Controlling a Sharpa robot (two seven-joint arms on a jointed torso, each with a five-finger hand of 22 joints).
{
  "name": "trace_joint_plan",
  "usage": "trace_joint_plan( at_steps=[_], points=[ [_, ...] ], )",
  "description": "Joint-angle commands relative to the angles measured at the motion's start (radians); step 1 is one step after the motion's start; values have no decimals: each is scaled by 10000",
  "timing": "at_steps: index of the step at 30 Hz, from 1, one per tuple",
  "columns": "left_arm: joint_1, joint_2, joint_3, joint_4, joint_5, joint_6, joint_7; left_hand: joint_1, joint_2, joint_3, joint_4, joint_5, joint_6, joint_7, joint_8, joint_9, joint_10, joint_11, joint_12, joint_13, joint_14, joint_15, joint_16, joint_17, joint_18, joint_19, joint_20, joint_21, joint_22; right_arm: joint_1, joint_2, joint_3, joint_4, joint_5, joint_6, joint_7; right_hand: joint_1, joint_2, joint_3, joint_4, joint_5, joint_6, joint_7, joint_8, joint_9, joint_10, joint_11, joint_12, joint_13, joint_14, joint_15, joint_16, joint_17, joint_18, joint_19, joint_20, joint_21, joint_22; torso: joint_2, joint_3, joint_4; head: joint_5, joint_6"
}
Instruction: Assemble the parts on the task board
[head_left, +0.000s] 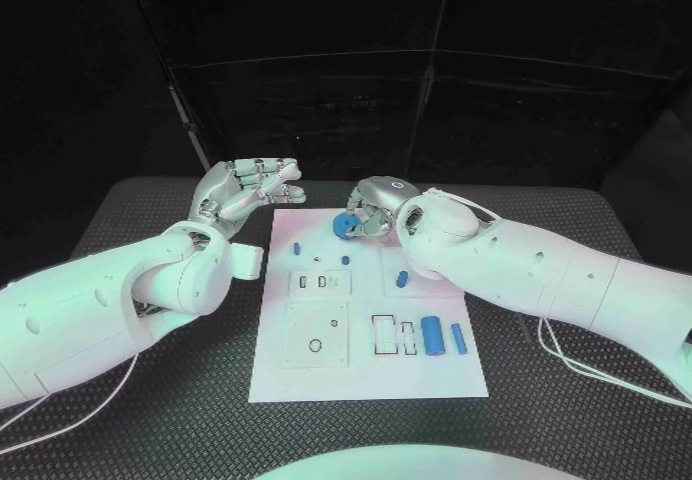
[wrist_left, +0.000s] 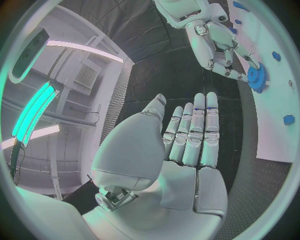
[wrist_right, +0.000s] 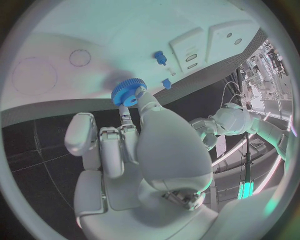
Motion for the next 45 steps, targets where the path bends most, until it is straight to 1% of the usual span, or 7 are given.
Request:
trace_joint_plan(
  at_steps=[1,10,21,30,39,41,45],
  points=[
    [20,15,13,-2,-42,123,32,84,31,-6,-85,-38,48,-25,-73,-12,-20,25,-81,-16,49,25,-59,22,125,65,-6,-68,-16,27,70,-42,-55,-192,326,-41,-2,73,62,-19,-43,171,-149,-26,-13,14,45,2,773,928,-61,22,2080,-145,61,10,21,-4,6,15,10,17,-33],
    [20,27,13,-11,-42,134,29,84,31,-6,-85,-38,48,-25,-73,-12,-20,25,-81,-16,49,25,-59,22,125,65,-6,-68,-16,26,153,-103,-102,-281,361,-49,-59,47,81,-12,-106,137,-129,-87,-25,-12,60,-23,746,928,-51,22,2080,-146,60,16,20,-1,-6,15,-25,58,-63],
    [20,32,14,-26,-42,132,17,82,30,-12,-89,-39,44,-15,-86,-12,-27,29,-96,-17,50,26,-71,29,126,68,-6,-72,-20,26,253,-113,-145,-329,245,63,-430,-262,36,38,-277,-599,148,-725,-63,-197,310,-203,552,922,159,16,2061,-142,12,192,-7,-47,1,9,-7,50,-72],
    [20,33,14,-41,-42,143,-9,81,26,-26,-103,-39,27,10,-123,-15,-50,45,-136,-19,54,33,-101,46,125,73,-3,-83,-30,26,289,-115,-156,-270,266,146,-867,-449,-247,289,-689,-857,197,-1022,-38,-239,371,-231,527,928,228,26,2093,-133,-7,279,-9,-53,-7,9,-14,55,-107],
    [20,33,14,-46,-42,148,-28,81,25,-28,-106,-39,23,15,-129,-15,-54,47,-142,-19,55,34,-105,49,124,74,-2,-84,-31,26,288,-117,-175,-230,359,101,-1071,-486,-331,543,-745,-998,225,-1192,-33,-271,403,-253,508,938,256,43,2145,-133,-10,308,-4,-47,-4,15,-19,65,-103],
    [20,33,14,-46,-42,151,-31,81,25,-28,-106,-39,23,15,-129,-15,-54,47,-142,-19,55,34,-105,49,124,74,-2,-84,-31,26,245,-117,-136,-209,276,91,-1109,-470,-333,604,-715,-987,227,-1205,-26,-266,405,-246,519,940,260,46,2153,-135,-5,312,2,-37,-1,15,-17,66,-104],
    [20,18,14,-49,-42,170,-36,82,24,-32,-112,-39,16,22,-142,-16,-62,53,-155,-19,57,37,-115,55,124,77,-1,-87,-34,12,-153,-115,174,8,-334,182,-1169,-423,-326,730,-558,-900,224,-1200,-3,-224,405,-201,579,941,262,49,2160,-139,11,318,17,-9,-9,20,-27,35,-67]
  ],
)
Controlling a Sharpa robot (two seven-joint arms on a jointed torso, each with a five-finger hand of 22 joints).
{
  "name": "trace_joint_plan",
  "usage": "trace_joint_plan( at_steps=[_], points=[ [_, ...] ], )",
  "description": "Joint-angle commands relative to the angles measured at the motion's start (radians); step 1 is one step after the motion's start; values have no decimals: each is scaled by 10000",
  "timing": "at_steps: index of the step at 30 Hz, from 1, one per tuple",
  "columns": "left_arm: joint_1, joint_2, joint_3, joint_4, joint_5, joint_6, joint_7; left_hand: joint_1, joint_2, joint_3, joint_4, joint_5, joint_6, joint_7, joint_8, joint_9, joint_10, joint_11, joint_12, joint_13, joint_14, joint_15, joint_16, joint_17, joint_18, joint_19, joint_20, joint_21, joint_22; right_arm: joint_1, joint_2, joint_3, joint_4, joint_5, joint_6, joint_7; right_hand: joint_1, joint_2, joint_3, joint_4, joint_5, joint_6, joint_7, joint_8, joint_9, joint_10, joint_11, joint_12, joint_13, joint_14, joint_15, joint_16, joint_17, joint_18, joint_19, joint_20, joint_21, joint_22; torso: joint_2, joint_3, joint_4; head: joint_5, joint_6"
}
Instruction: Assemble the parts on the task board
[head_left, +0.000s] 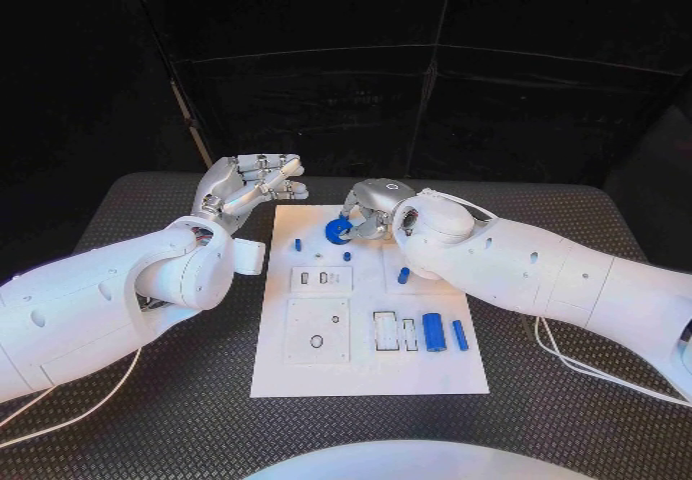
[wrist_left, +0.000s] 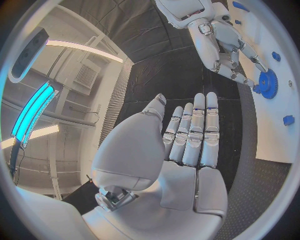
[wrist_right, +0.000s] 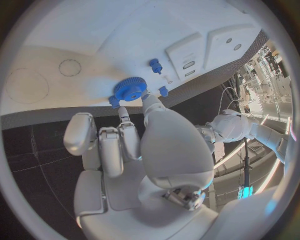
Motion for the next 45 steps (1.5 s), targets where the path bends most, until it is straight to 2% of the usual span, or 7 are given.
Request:
trace_joint_plan(
  at_steps=[1,7,14,18,23,28,45],
  points=[
    [18,-11,14,5,-41,135,26,83,24,-6,-87,-39,13,25,-69,-16,-62,53,-66,-12,57,38,-78,23,124,78,0,-49,-17,2,-442,8,325,347,-779,235,-85,-15,-2,54,45,42,8,-15,13,48,64,10,585,942,43,49,2161,-139,-24,69,17,14,-7,7,-29,-26,42],
    [18,-54,13,-55,-41,155,37,83,25,-6,-88,-39,13,23,-70,-16,-62,53,-67,-11,58,38,-80,25,124,79,0,-50,-18,-9,-1818,8,1027,1954,-1579,1745,272,18,101,-115,151,211,20,8,42,32,67,-10,568,926,46,25,2093,-128,-69,72,-12,-46,-31,17,-130,-42,86],
    [16,-22,11,-166,-40,176,60,86,37,-6,-93,-38,29,6,-73,-12,-47,47,-70,-7,69,37,-89,35,125,85,1,-52,-21,-10,-3129,3,1299,3570,-1273,3332,801,-63,169,-505,370,273,-18,-62,30,-64,36,-113,471,914,26,8,2050,-116,-122,62,-49,-104,-41,65,-252,-109,150],
    [14,12,10,-239,-40,191,66,86,37,-6,-93,-38,29,6,-73,-12,-47,47,-70,-7,69,37,-89,35,125,85,1,-52,-21,-12,-3542,0,1122,4274,-1083,3742,1110,-90,228,-744,683,216,-64,-157,11,-83,-13,-140,460,903,-18,-10,2007,-107,-159,24,-81,-151,-27,72,-239,-181,179],
    [13,58,10,-352,-40,200,73,88,42,-7,-98,-37,41,-4,-74,-9,-35,42,-71,-4,78,35,-94,42,126,90,0,-54,-23,-24,-3729,-2,789,4754,-950,3950,1194,-110,240,-828,803,183,-52,-202,4,-100,-10,-163,441,902,-21,-14,2000,-106,-172,16,-92,-170,-25,82,-208,-257,202],
    [11,104,10,-466,-40,211,79,88,42,-7,-98,-37,41,-4,-74,-9,-35,42,-71,-4,78,35,-94,42,126,90,0,-54,-23,-119,-3773,-3,415,4997,-747,4030,1209,-118,238,-848,823,158,-45,-223,0,-111,-3,-175,428,904,-19,-11,2010,-104,-180,15,-99,-183,-21,67,-203,-313,156],
    [3,177,9,-638,-40,220,78,88,42,-7,-98,-37,41,-4,-74,-9,-35,42,-71,-4,78,35,-94,42,126,90,0,-54,-23,-459,-3602,-3,-257,5093,-201,4027,1213,-123,235,-859,830,144,-37,-237,-2,-129,3,-194,407,906,-15,-8,2020,-99,-197,16,-112,-212,-33,44,-204,-324,68]
  ],
)
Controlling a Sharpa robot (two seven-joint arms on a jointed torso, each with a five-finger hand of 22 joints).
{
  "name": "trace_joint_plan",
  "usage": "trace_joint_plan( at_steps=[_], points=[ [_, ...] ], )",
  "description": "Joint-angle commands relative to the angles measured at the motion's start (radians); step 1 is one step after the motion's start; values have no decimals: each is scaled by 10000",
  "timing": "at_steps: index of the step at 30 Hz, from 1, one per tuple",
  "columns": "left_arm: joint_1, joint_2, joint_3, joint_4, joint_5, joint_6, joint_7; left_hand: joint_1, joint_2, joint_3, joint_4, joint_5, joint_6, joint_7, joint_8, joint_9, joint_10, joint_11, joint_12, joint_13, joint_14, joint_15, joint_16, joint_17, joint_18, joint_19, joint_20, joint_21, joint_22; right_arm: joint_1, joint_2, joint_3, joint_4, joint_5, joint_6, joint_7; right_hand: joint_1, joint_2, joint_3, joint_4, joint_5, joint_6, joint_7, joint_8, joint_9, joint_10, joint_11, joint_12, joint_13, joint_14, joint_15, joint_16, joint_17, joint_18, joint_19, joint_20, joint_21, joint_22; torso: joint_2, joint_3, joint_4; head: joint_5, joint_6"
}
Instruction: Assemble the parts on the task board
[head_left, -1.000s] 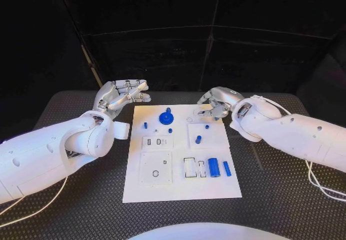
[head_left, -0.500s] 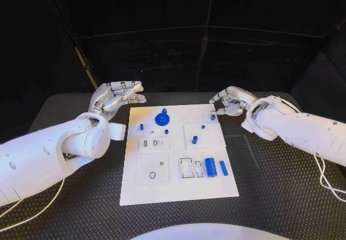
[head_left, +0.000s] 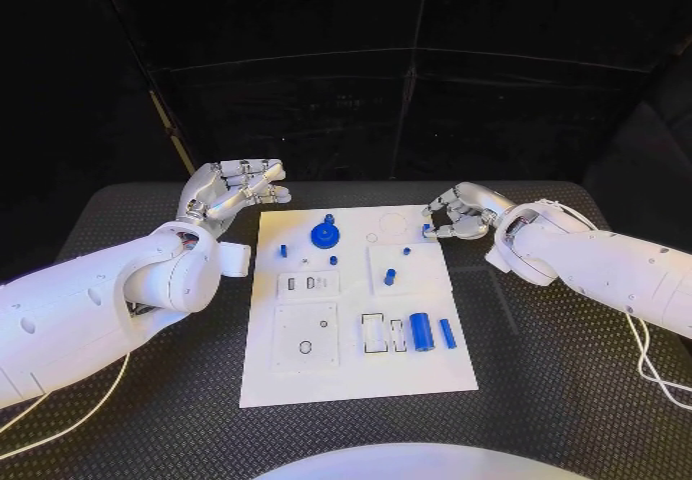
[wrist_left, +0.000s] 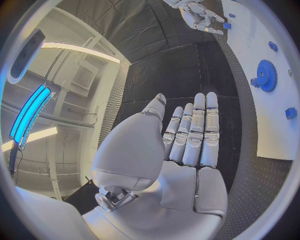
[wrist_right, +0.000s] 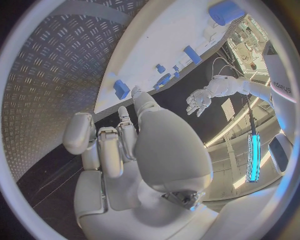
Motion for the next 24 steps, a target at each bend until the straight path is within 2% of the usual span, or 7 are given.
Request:
trace_joint_plan(
  at_steps=[1,11,24],
  points=[
    [13,23,12,-3,-39,113,85,88,42,-7,-41,-37,41,-4,-37,-9,-1,7,-30,-8,42,-1,-49,10,127,90,0,-54,-10,6,23,8,-61,130,292,121,79,10,2,-42,46,-67,-27,-45,-11,-55,6,-41,407,906,-15,-8,2023,-98,-86,-19,-67,-21,-12,-10,0,-30,-10],
    [10,36,12,-27,-39,114,85,95,47,-9,-51,-37,53,-13,-43,-7,12,1,-35,-5,52,-5,-60,21,129,98,-1,-56,-14,-6,130,8,-272,131,488,77,67,39,2,-49,36,-5,5,-24,5,-59,30,-42,412,910,2,-2,2042,-100,-90,-12,-70,-23,-14,-12,9,-47,-34],
    [10,30,12,-29,-39,102,88,95,47,-9,-51,-37,53,-13,-43,-7,12,1,-35,-5,52,-5,-60,21,129,98,-1,-56,-14,-21,261,8,-456,131,683,31,55,276,82,-129,-5,628,-45,242,103,35,-4,63,547,919,-9,10,2084,-102,-73,-5,-56,10,-12,-7,6,-32,-63]
  ],
)
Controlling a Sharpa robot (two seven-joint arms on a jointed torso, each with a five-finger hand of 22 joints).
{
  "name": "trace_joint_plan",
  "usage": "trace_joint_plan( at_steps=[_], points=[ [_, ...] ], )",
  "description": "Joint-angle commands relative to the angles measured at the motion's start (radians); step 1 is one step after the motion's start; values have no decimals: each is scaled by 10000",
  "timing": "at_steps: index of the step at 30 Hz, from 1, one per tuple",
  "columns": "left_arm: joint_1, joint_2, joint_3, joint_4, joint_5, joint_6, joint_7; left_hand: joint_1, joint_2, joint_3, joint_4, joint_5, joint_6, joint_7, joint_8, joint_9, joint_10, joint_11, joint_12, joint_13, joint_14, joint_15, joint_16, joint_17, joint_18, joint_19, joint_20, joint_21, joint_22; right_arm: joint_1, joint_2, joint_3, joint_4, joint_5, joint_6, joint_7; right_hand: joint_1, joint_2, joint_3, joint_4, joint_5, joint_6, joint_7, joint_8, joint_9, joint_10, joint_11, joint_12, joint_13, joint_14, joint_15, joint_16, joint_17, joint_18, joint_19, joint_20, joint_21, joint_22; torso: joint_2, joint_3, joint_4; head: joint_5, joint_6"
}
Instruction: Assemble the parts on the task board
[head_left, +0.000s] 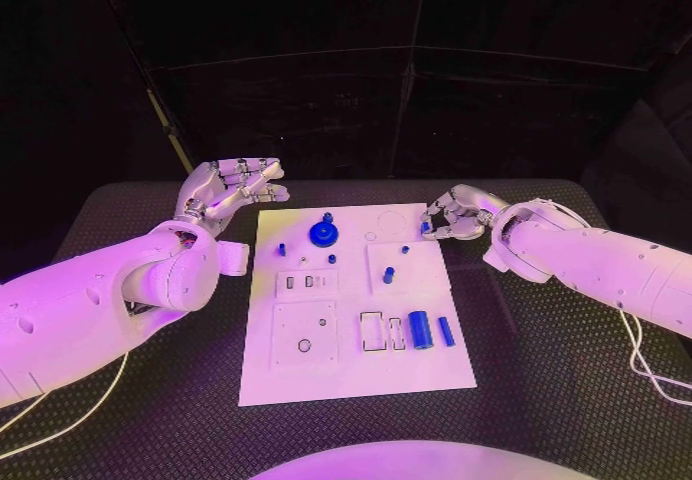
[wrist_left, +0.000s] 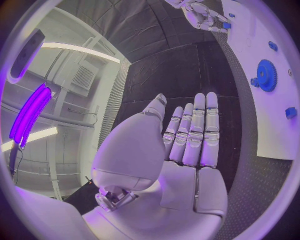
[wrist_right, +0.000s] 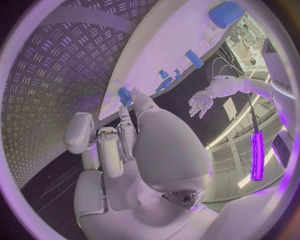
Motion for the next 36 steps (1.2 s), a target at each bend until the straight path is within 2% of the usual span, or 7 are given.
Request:
trace_joint_plan(
  at_steps=[1,21,30,36],
  points=[
    [13,5,12,9,-39,90,87,55,8,-8,-51,-37,53,-14,-43,-7,12,1,-35,-6,52,-5,-60,10,128,98,-1,-56,-16,12,29,5,-28,36,208,18,5,127,24,-69,-6,131,-10,59,19,36,-10,64,549,920,-13,12,2083,-102,-37,27,-21,16,0,3,-9,23,-11],
    [13,-4,12,-59,-39,106,81,55,8,-8,-51,-37,53,-14,-43,-7,12,1,-35,-6,52,-5,-60,10,128,98,-1,-56,-16,6,199,5,-230,32,268,-85,47,353,188,-141,2,453,-109,149,30,93,-96,115,619,932,-83,29,2135,-110,-2,-33,7,68,2,10,-3,-26,-64],
    [13,-12,12,-73,-39,103,81,63,14,-11,-64,-38,58,-13,-57,-7,17,-2,-48,-6,60,-7,-77,23,129,104,-2,-62,-22,4,260,5,-247,-25,-8,-122,62,708,419,-167,-173,838,-270,319,67,137,-233,145,668,939,-196,38,2164,-116,27,-128,30,110,1,12,-4,-43,-77],
    [13,-18,12,-77,-39,108,73,63,14,-11,-64,-38,58,-13,-57,-7,17,-2,-48,-6,60,-7,-77,23,129,104,-2,-62,-22,4,268,6,-203,-36,-453,-27,152,923,643,-275,-471,1135,-418,487,113,165,-360,153,691,938,-304,35,2160,-112,21,-223,22,95,-5,20,-12,-32,-72]
  ],
)
